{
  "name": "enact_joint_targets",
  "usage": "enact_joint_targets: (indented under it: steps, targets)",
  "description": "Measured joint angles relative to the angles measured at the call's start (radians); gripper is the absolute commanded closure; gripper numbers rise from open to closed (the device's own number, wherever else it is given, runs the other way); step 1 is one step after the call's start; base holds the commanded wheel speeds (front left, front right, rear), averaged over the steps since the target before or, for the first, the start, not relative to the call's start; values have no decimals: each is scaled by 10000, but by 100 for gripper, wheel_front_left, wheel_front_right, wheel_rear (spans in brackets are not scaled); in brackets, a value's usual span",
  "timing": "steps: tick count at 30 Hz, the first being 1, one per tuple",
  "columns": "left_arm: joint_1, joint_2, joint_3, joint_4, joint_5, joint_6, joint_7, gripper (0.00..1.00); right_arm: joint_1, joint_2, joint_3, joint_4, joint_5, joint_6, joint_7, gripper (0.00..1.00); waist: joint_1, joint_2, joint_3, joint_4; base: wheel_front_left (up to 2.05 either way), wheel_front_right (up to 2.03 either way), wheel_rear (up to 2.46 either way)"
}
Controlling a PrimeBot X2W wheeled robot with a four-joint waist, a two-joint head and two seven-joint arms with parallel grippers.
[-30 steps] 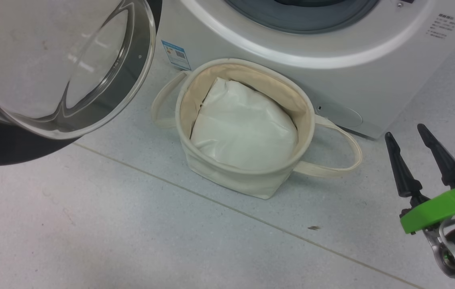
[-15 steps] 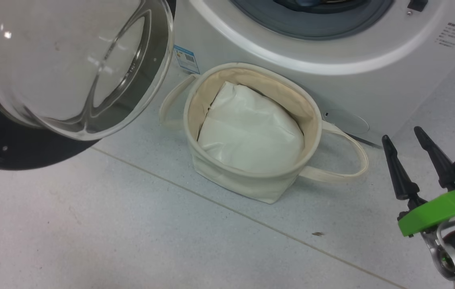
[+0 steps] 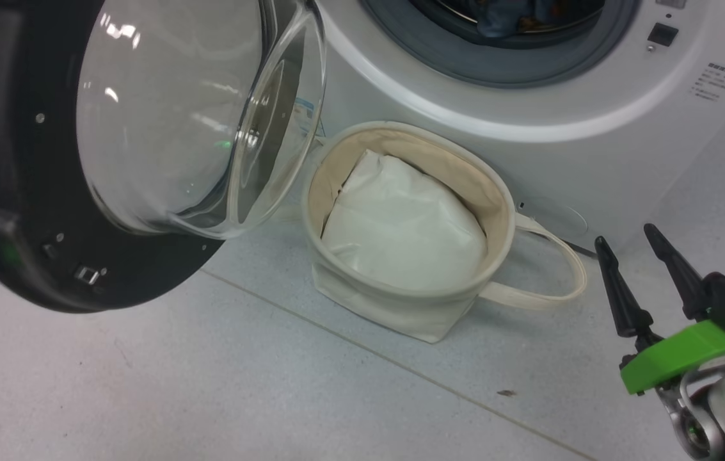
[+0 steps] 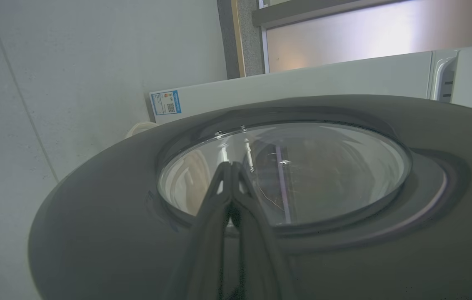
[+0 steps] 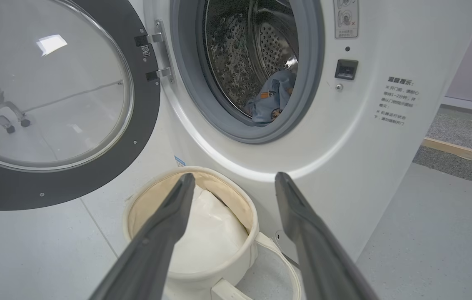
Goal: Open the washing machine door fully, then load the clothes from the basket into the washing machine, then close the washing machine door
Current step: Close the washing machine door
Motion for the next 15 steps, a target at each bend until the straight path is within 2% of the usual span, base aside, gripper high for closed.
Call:
enact_joint_targets:
  steps: [5, 15]
  targets:
    - [340, -75, -82, -420, -2, 23, 495, 100, 2, 134, 113, 173, 86, 0, -123, 0, 0, 0, -215, 96, 0, 0, 0]
    - [1126, -439, -518, -1887, 12, 474, 1254, 100, 63, 372, 276, 476, 176, 0, -236, 0, -1, 0, -662, 78, 0, 0, 0]
